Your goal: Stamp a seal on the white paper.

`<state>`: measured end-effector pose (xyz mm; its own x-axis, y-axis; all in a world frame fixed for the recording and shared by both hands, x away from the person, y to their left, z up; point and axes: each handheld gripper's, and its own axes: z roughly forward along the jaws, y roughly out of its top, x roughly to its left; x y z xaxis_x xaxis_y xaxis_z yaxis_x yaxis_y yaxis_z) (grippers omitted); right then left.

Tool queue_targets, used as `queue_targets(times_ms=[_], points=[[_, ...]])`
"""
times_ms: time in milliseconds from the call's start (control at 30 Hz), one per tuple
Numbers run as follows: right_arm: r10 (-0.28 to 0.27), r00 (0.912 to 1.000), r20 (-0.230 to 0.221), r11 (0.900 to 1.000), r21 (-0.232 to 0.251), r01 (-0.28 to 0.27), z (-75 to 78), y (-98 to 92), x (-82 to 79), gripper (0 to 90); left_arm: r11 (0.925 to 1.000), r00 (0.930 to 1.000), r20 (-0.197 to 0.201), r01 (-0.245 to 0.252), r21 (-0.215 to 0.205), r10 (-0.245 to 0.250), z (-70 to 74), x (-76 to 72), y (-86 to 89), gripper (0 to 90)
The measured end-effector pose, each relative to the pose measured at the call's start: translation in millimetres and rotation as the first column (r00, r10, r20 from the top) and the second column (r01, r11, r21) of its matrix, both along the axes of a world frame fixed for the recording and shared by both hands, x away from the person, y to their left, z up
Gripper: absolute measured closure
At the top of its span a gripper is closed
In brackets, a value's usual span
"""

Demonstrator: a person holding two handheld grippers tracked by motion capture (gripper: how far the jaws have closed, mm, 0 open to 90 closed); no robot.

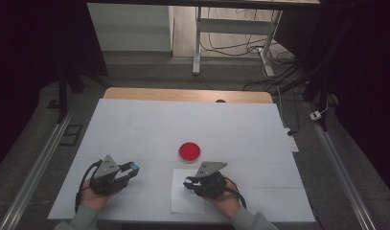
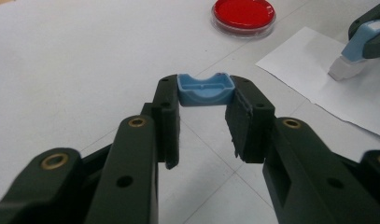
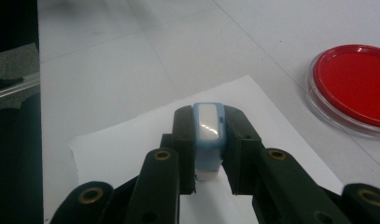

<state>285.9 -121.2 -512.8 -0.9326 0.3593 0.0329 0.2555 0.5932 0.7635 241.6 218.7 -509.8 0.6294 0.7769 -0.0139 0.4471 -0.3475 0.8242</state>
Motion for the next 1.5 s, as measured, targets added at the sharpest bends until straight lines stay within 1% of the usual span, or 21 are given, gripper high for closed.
queue_targets(times_ms=[67, 167, 433, 533, 600, 767, 900, 1167, 1367, 1500], points=[[0.0, 1.0, -0.002, 1.0, -0.005, 0.0, -0.3, 0.3, -0.1, 75.5, 1.0, 1.0, 0.0, 0.0, 0.0, 0.0, 0.0, 0.0, 0.1, 65.5], [0.007, 0.9999, 0.008, 1.0, -0.021, -0.007, -1.0, 1.3, -0.8, 75.5, 1.0, 1.0, -0.001, 0.0, 0.0, 0.0, -0.2, 0.0, -0.4, 65.4], [0.0, 0.9999, 0.017, 1.0, -0.019, 0.001, -2.3, 1.2, -2.5, 75.8, 1.0, 1.0, -0.002, 0.0, 0.0, 0.0, -0.3, -0.6, -1.4, 65.4], [0.001, 0.9997, 0.023, 0.999, -0.037, -0.001, -1.5, 1.8, -3.2, 75.8, 1.0, 1.0, -0.003, 0.0, 0.001, 0.0, -0.4, -0.6, -1.7, 65.4], [0.001, 0.9997, 0.025, 0.999, -0.04, 0.0, -1.5, 2.1, -3.4, 75.9, 1.0, 1.0, -0.003, 0.0, 0.001, 0.0, -0.5, -0.7, -1.8, 65.5], [0.001, 0.9999, 0.014, 0.999, -0.036, 0.0, -1.6, 1.5, -2.8, 76.0, 1.0, 1.0, -0.003, 0.001, 0.003, -0.001, -0.6, -0.8, -1.8, 65.5], [0.002, 0.9997, 0.024, 0.999, -0.04, -0.001, -1.9, 1.7, -3.4, 76.0, 1.0, 1.0, -0.003, -0.002, 0.002, 0.002, -0.6, -0.6, -1.4, 65.4], [0.001, 0.9996, 0.027, 0.999, -0.042, 0.0, -1.9, 2.2, -3.9, 76.1, 1.0, 1.0, -0.004, -0.002, 0.0, 0.002, -0.6, -0.7, -1.2, 65.5], [-0.004, 0.9997, 0.023, 0.999, -0.036, 0.004, -2.4, 1.9, -4.2, 76.0, 1.0, 1.0, -0.004, -0.001, 0.001, 0.001, -0.5, -0.8, -1.3, 65.5], [-0.004, 0.9997, 0.024, 0.999, -0.042, 0.005, -2.0, 2.4, -4.3, 76.1, 1.0, 1.0, -0.004, -0.002, 0.001, 0.002, -0.6, -0.7, -1.4, 65.4]])
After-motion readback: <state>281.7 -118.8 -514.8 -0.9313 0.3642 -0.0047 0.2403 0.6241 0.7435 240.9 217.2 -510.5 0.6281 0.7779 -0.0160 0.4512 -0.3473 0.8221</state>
